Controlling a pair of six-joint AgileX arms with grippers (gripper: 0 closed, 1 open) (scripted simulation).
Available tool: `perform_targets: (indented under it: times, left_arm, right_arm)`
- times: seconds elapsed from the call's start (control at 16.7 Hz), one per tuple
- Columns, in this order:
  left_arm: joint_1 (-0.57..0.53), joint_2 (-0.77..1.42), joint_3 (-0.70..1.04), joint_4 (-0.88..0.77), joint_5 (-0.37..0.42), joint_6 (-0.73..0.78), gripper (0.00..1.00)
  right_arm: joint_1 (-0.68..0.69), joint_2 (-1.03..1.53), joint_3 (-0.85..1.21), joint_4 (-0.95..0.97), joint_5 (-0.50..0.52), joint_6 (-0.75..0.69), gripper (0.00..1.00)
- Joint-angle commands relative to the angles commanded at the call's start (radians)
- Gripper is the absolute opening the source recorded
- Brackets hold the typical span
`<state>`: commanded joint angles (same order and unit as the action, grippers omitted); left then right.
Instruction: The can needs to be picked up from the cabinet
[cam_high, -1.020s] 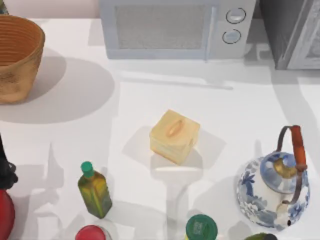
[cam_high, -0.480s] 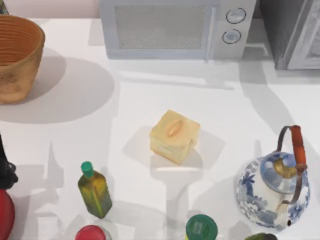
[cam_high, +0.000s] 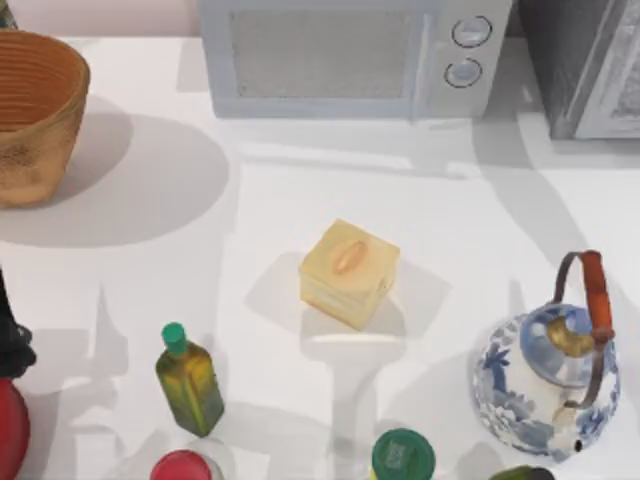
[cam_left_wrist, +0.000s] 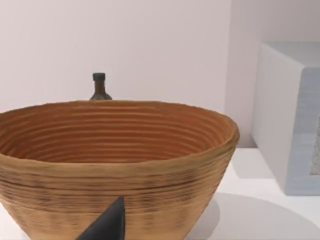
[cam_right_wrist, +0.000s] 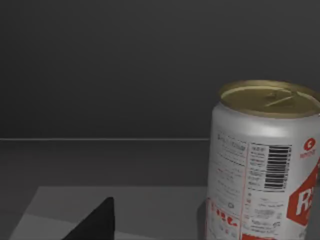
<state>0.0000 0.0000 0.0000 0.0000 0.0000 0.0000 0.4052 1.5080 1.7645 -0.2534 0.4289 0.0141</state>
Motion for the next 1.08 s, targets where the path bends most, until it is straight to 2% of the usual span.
perform_targets:
  times: [0.3, 0.54, 1.08]
  left_arm:
    - [0.000, 0.000, 0.000, 0.000, 0.000, 0.000, 1.00]
    - [0.000, 0.000, 0.000, 0.000, 0.000, 0.000, 1.00]
    - [0.000, 0.000, 0.000, 0.000, 0.000, 0.000, 1.00]
  right_arm:
    - [-0.050, 0.135, 0.129, 0.006, -0.048, 0.000, 1.00]
    - [-0.053, 0.142, 0.137, 0.006, -0.051, 0.000, 1.00]
    - [-0.053, 0.142, 0.137, 0.006, -0.051, 0.000, 0.32]
